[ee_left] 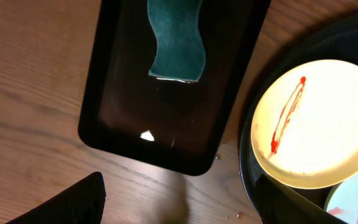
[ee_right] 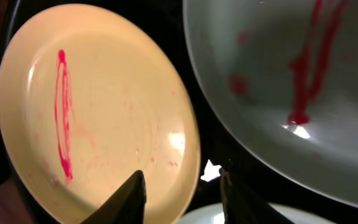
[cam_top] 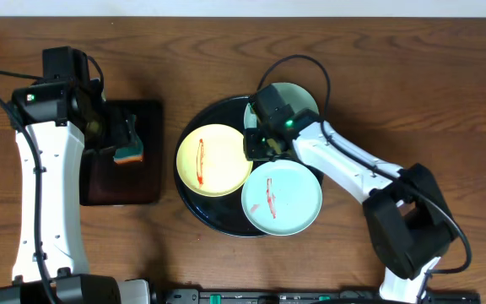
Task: Clean dirty plates on tray and stack at the side
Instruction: 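Move the right gripper to the yellow plate rim and grip it, then grasp the green sponge from the black tray with the left gripper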
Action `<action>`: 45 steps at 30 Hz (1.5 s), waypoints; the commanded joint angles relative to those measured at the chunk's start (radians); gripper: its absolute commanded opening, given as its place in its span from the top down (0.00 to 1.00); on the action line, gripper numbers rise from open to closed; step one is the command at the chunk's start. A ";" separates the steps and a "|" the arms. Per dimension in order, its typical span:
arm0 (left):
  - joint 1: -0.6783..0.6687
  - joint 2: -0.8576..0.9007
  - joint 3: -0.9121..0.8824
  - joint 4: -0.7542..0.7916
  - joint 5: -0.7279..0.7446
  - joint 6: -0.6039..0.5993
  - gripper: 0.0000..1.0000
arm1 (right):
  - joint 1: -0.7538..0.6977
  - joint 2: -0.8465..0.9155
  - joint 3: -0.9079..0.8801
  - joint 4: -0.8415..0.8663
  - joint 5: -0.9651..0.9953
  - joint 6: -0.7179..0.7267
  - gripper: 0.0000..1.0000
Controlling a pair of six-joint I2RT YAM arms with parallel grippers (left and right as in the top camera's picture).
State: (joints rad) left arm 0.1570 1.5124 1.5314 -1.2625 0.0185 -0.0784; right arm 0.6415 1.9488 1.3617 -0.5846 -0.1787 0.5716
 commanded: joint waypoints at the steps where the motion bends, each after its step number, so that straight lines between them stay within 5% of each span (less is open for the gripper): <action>1: 0.006 0.002 0.018 0.000 -0.016 -0.006 0.22 | 0.019 0.041 0.019 0.008 0.060 0.043 0.67; 11: 0.006 0.003 0.017 0.015 -0.017 -0.006 0.22 | 0.041 0.132 0.019 0.075 0.074 0.064 0.78; 17: 0.006 0.003 -0.008 0.066 -0.080 -0.006 0.22 | 0.041 0.166 0.019 0.103 0.082 0.079 0.99; 32: 0.006 0.212 -0.060 0.176 -0.108 0.094 0.23 | 0.041 0.180 0.018 0.095 0.118 0.085 0.99; 45: 0.006 0.431 -0.060 0.450 -0.074 0.172 0.24 | 0.041 0.180 0.018 0.091 0.119 0.077 0.99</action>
State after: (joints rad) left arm 0.1570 1.9099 1.4796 -0.8246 -0.0780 0.0650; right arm 0.6662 2.0769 1.3758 -0.4908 -0.1040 0.6399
